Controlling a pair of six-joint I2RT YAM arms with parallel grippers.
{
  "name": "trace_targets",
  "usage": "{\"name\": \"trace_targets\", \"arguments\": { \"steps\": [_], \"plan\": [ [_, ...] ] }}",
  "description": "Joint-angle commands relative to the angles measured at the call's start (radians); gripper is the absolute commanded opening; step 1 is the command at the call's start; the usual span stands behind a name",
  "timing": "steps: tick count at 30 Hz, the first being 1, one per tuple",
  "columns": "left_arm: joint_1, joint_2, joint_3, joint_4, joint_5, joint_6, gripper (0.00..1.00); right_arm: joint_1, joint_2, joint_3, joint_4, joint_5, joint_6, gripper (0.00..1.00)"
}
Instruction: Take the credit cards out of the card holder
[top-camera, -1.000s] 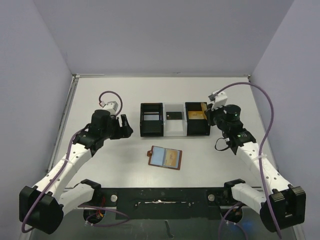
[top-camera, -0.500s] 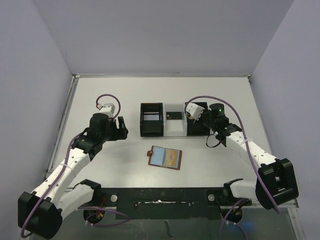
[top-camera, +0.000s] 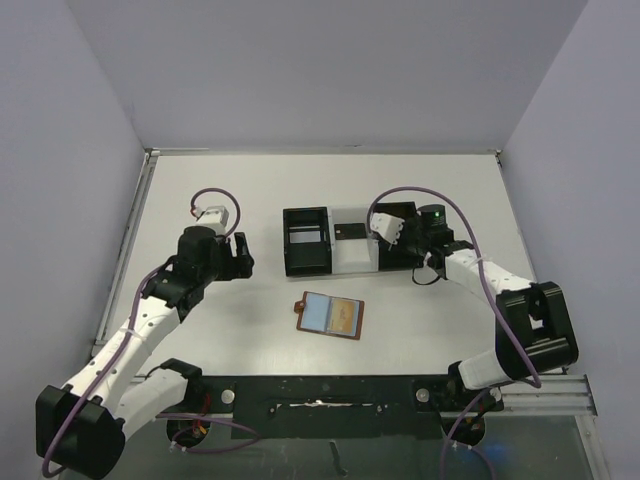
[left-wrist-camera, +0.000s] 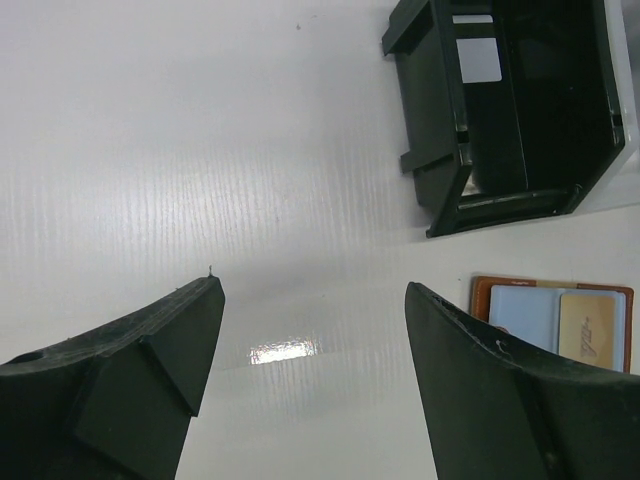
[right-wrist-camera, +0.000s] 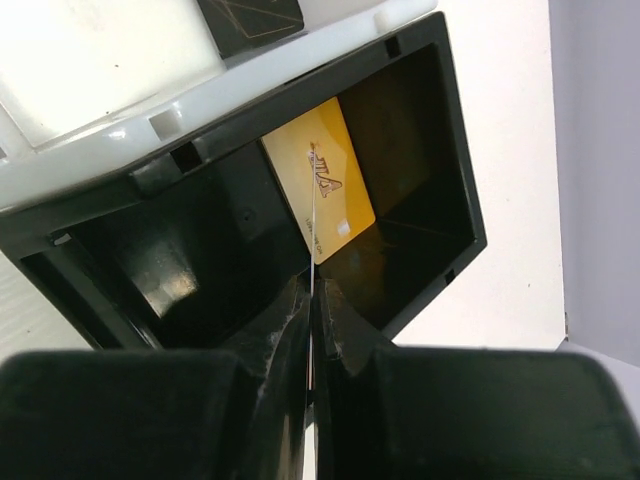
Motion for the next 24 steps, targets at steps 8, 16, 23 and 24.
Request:
{"name": "trace_targets", "arguments": {
  "steps": [8,16,23,24],
  "plan": [
    [0.109,0.002,0.003,0.082,0.084,0.017,0.73,-0.004,0.089,0.1,0.086,-0.044,-0.127,0.0],
    [0.109,0.009,-0.002,0.084,0.106,0.019,0.73,-0.013,0.221,0.224,0.06,-0.096,-0.151,0.01],
    [0.11,0.032,0.003,0.079,0.156,0.014,0.73,-0.024,0.332,0.283,0.007,-0.112,-0.161,0.12],
    [0.11,0.035,0.005,0.076,0.159,0.013,0.73,-0.026,0.339,0.288,-0.001,-0.119,-0.152,0.12]
  ]
}}
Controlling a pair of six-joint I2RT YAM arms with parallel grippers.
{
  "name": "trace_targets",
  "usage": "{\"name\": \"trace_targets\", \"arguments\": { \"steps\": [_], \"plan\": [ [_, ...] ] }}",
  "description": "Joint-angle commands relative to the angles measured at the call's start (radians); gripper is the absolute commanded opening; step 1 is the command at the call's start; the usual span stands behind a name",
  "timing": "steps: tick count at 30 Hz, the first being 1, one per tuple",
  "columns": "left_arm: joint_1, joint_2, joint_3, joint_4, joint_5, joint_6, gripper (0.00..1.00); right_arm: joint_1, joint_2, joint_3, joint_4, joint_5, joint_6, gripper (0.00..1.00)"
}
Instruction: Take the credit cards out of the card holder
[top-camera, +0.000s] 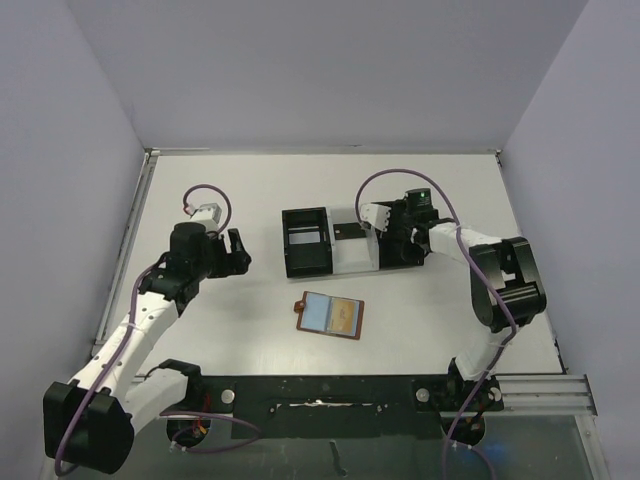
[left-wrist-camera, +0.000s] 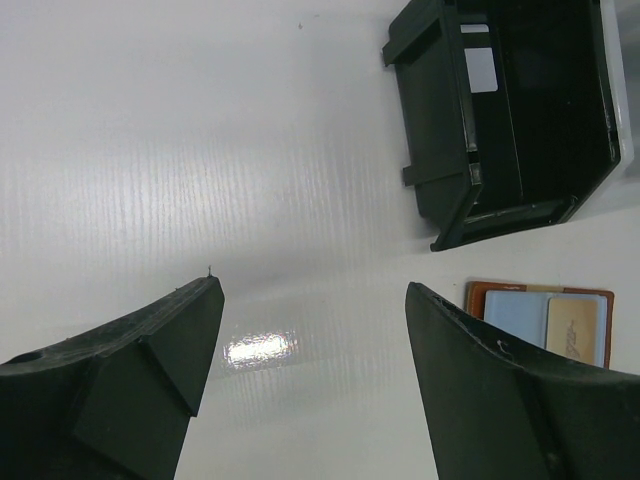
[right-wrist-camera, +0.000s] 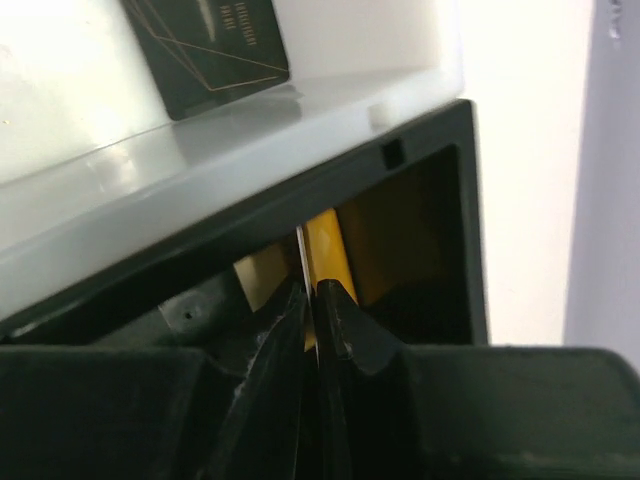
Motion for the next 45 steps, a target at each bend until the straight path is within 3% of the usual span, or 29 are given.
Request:
{"name": "trace_targets", "arguments": {
  "steps": [1,3,6,19,23,30,37,41,45],
  "plan": [
    [0.006,0.008,0.011,0.045,0.047,0.01,0.73,-0.007,0.026,0.057,-0.023,-0.051,-0.009,0.13],
    [0.005,0.01,0.012,0.045,0.048,0.012,0.73,-0.007,0.014,0.033,-0.008,-0.063,-0.01,0.17],
    [0.005,0.011,0.014,0.043,0.051,0.014,0.73,-0.008,0.006,0.004,0.015,-0.065,0.008,0.33],
    [0.005,0.031,0.019,0.032,0.043,0.015,0.73,-0.012,-0.022,-0.004,0.009,-0.052,0.057,0.41],
    [0.006,0.033,0.019,0.035,0.054,0.021,0.73,-0.011,-0.042,-0.004,0.02,-0.07,0.1,0.49],
    [0.006,0.025,0.02,0.037,0.065,0.023,0.73,-0.011,-0.094,-0.005,0.045,-0.077,0.194,0.52],
    [0.005,-0.013,0.007,0.07,0.117,0.024,0.73,-0.003,-0.269,-0.019,0.075,-0.082,0.423,0.54],
    [0.005,-0.023,0.008,0.094,0.204,0.044,0.73,-0.009,-0.393,-0.019,0.073,-0.092,0.667,0.53],
    [0.004,-0.071,-0.016,0.135,0.263,0.055,0.73,-0.024,-0.499,-0.014,0.081,-0.156,0.959,0.64]
  ]
}}
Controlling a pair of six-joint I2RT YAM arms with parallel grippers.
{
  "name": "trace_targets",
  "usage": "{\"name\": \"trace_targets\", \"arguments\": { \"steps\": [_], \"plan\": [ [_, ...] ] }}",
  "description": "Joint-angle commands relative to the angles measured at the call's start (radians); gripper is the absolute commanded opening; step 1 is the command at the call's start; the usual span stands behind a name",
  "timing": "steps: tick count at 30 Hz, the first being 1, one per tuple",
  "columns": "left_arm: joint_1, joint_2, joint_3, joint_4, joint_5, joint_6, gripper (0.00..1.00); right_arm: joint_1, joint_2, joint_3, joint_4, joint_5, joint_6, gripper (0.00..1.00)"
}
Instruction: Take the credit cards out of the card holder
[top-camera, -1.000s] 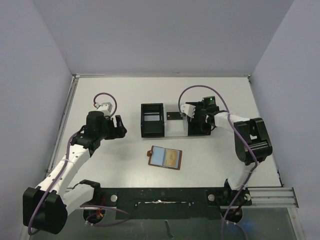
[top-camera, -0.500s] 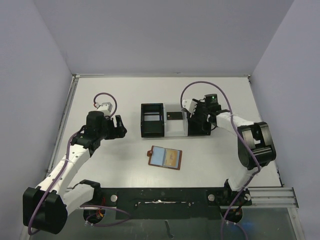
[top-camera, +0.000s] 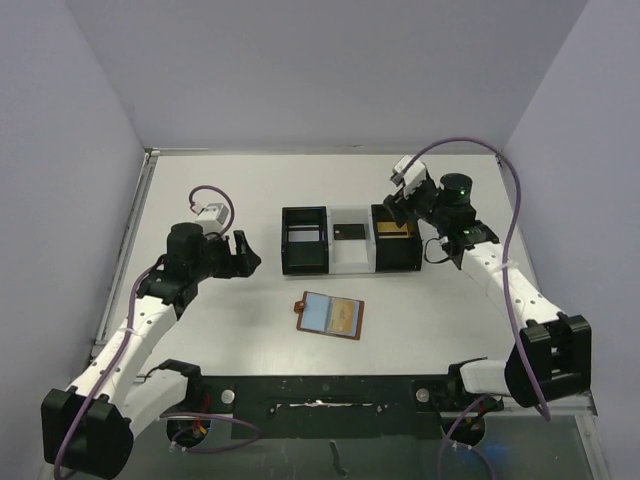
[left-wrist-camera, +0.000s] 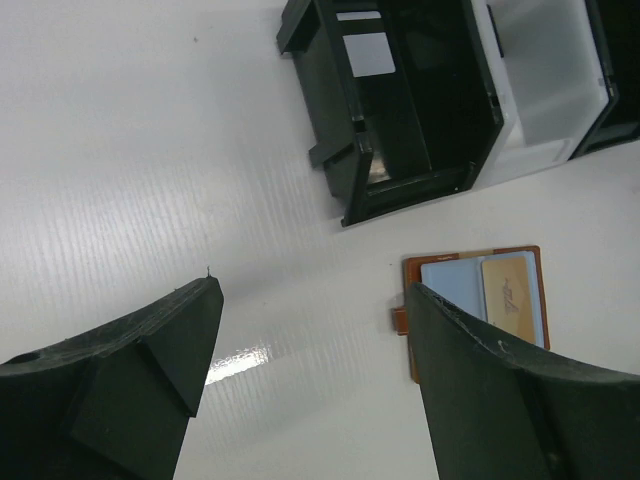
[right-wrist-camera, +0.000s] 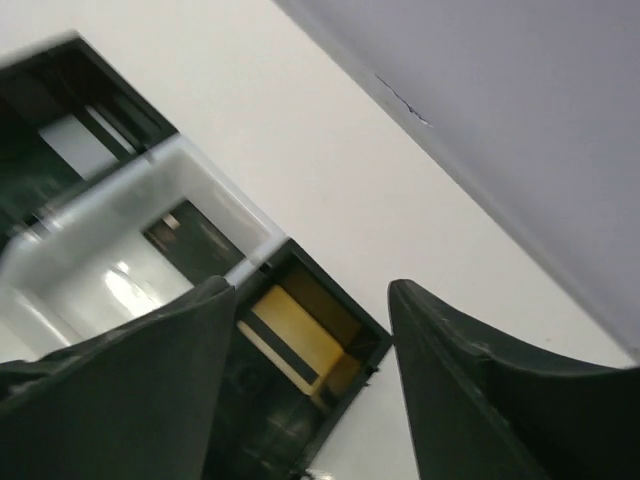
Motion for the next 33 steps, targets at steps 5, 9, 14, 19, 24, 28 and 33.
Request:
{"name": "trace_targets", "arguments": {
  "steps": [5,9,14,19,24,28,33],
  "plan": [
    [0.004,-0.093,-0.027,0.138,0.135,0.031,0.73,-0.031,-0.188,0.087,-0.093,-0.127,0.675,0.99],
    [0.004,-0.073,-0.027,0.161,0.224,0.032,0.73,-0.047,-0.268,-0.088,0.118,-0.304,0.91,0.98],
    [0.003,-0.024,-0.022,0.167,0.355,0.037,0.74,0.004,-0.242,-0.227,0.197,-0.257,1.134,0.98],
    [0.002,0.001,-0.027,0.2,0.409,0.0,0.74,0.238,-0.229,-0.288,0.1,0.119,1.251,0.98],
    [-0.004,0.034,-0.016,0.164,0.348,0.027,0.72,0.461,-0.214,-0.436,0.272,0.372,1.462,0.98],
    [-0.02,0.027,-0.027,0.168,0.311,0.022,0.66,0.579,-0.173,-0.421,0.208,0.507,1.532,0.99],
    [-0.033,0.096,-0.006,0.111,0.305,0.048,0.64,0.652,-0.144,-0.374,0.033,0.602,1.594,0.92]
  ]
}}
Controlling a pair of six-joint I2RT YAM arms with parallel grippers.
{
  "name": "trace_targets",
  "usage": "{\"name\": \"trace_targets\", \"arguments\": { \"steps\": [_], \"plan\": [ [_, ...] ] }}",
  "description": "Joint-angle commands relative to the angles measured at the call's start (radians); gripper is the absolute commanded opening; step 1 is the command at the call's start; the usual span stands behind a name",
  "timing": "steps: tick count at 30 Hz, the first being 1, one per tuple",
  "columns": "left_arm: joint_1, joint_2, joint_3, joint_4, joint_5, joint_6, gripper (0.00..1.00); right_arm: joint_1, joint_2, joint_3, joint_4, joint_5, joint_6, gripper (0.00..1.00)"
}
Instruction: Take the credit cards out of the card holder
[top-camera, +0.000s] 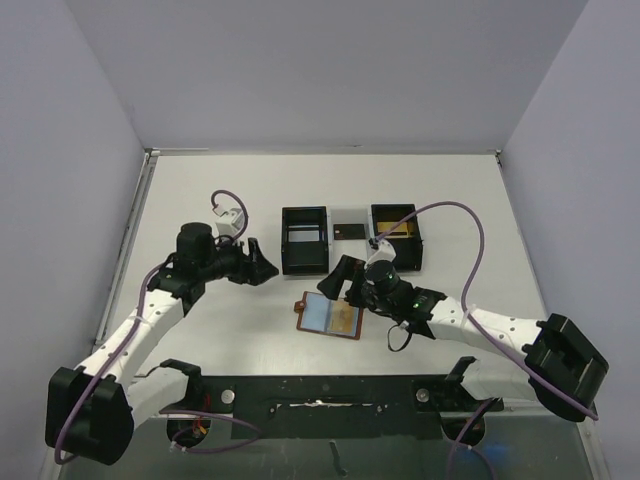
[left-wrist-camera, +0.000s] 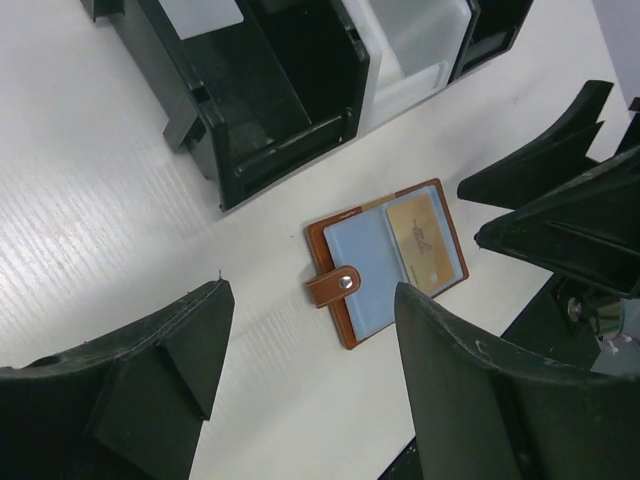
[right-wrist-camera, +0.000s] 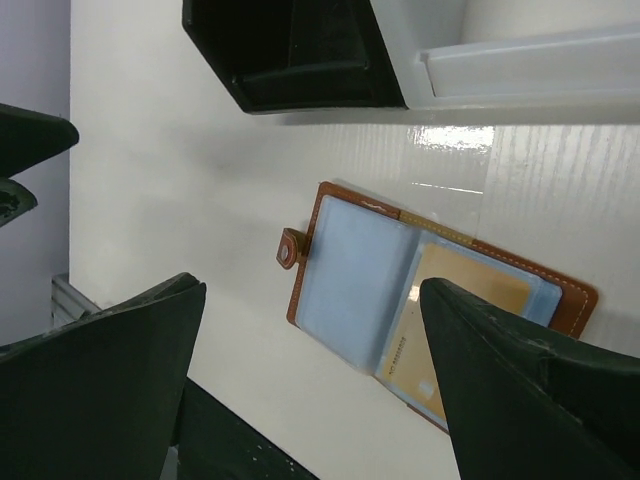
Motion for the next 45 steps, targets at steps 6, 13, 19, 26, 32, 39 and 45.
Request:
{"name": "trace_targets", "arguments": {
  "steps": [6,13,19,26,32,39,45],
  "plan": [
    [-0.116,0.105,0.046,0.009,0.016,0.002,0.54,0.06,-0.044,-0.049,0.011,0.108,0.174,0.8],
    [-0.289,0.219,0.099,0.062,0.002,-0.148,0.42,0.063,-0.065,-0.103,-0.022,0.107,0.221,0.69],
    [-0.418,0.28,0.03,0.277,-0.059,-0.369,0.36,0.08,-0.041,-0.059,-0.121,0.132,0.234,0.56],
    [-0.458,0.325,0.016,0.356,-0.093,-0.479,0.33,0.088,-0.034,-0.053,-0.217,0.18,0.28,0.43],
    [-0.458,0.401,-0.035,0.44,-0.086,-0.541,0.33,0.065,0.028,-0.021,-0.216,0.142,0.24,0.34],
    [-0.46,0.481,-0.021,0.464,-0.069,-0.55,0.3,0.073,0.116,0.022,-0.262,0.187,0.246,0.28],
    [-0.478,0.534,0.085,0.329,-0.16,-0.527,0.27,0.077,0.156,0.025,-0.276,0.183,0.289,0.2]
  ]
}}
